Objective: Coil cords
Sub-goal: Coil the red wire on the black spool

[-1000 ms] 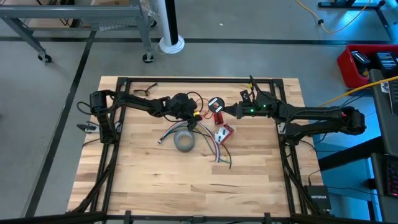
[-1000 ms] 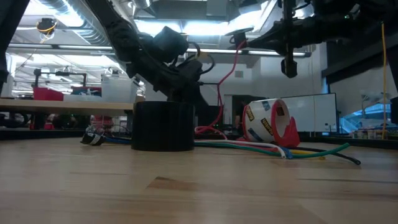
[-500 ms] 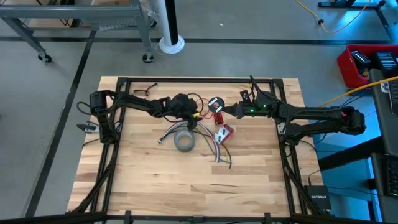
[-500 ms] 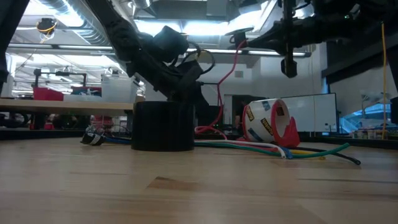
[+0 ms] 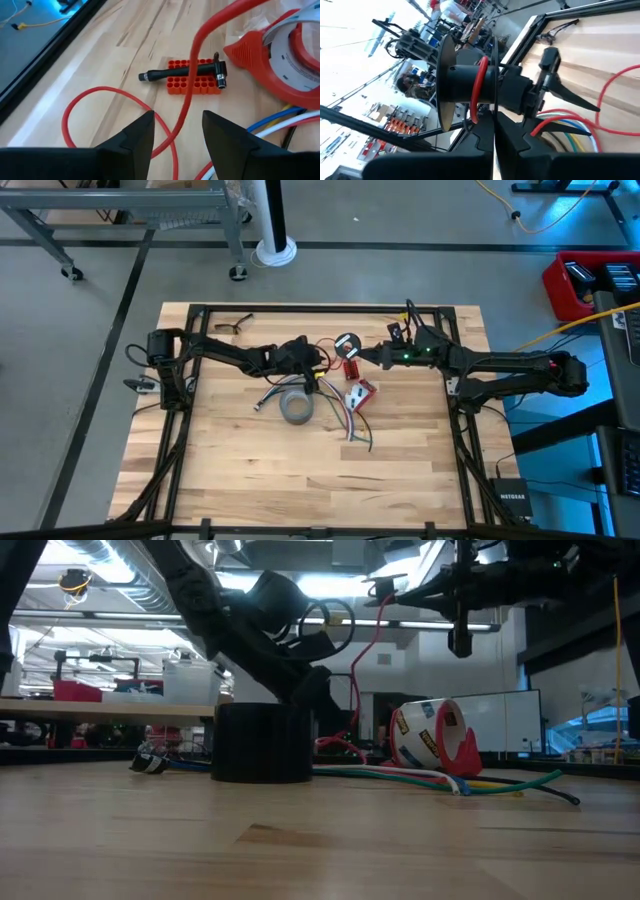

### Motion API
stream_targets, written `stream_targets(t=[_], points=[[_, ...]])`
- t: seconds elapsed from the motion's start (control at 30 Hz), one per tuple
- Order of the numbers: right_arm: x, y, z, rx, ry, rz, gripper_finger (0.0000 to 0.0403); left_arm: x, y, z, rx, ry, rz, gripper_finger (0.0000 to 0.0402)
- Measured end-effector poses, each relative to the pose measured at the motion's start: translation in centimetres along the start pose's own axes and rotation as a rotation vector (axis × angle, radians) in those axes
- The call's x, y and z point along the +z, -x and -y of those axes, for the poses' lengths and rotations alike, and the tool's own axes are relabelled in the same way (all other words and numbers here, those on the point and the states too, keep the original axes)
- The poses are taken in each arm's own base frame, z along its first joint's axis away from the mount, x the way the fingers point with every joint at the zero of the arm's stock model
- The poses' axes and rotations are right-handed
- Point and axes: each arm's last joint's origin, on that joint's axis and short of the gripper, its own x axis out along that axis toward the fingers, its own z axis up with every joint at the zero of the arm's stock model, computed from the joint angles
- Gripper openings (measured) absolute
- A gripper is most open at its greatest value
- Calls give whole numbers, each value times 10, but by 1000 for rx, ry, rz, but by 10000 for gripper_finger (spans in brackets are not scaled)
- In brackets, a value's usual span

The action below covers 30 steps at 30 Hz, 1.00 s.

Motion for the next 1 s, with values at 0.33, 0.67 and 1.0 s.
stream_targets(t=[0.33,0.67,1.0], points=[[4,0,-6,63,0,27,5,2,0,0,12,18,20,159],[4,0,-7,75,3,35,5,4,1,3,4,8,36,102],[6,1,-9,96,9,50,5,2,0,4,2,28,20,38]])
